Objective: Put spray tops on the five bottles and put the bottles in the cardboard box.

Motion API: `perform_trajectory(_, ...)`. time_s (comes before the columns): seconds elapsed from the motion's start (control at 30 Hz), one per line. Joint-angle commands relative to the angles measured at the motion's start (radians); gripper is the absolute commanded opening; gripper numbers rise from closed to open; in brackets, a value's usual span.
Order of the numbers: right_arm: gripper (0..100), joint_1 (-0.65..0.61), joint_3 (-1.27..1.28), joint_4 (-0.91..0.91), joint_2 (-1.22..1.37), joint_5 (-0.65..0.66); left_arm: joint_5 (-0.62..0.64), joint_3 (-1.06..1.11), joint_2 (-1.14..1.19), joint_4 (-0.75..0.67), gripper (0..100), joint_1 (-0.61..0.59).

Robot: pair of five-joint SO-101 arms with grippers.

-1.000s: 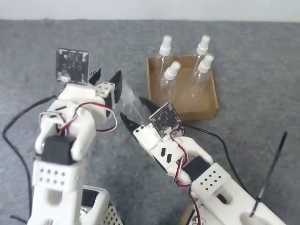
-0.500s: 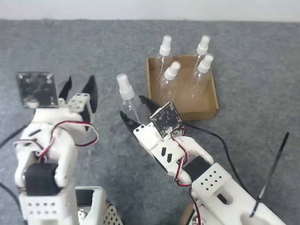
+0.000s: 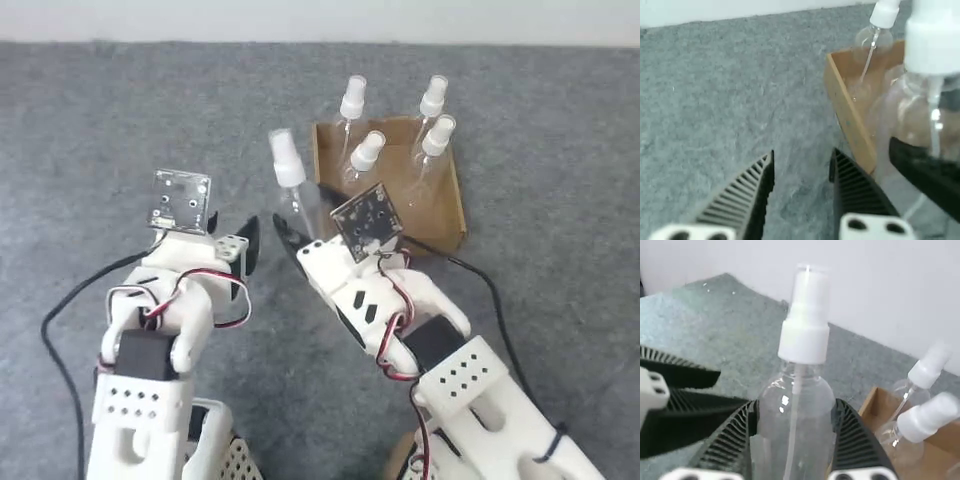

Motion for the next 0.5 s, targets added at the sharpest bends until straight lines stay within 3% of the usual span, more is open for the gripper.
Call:
perform_trajectory(0.0,0.6,0.016,-0.117,0.007,-0.015,-0.006,-0.009,-0.007,-0.026,-0.026,17,0.008)
perform_trajectory(0.47,0.6,0.068,-0.694,0.341,0.381,-0.012,-0.003,-0.039,-0.095,0.061,28,0.072)
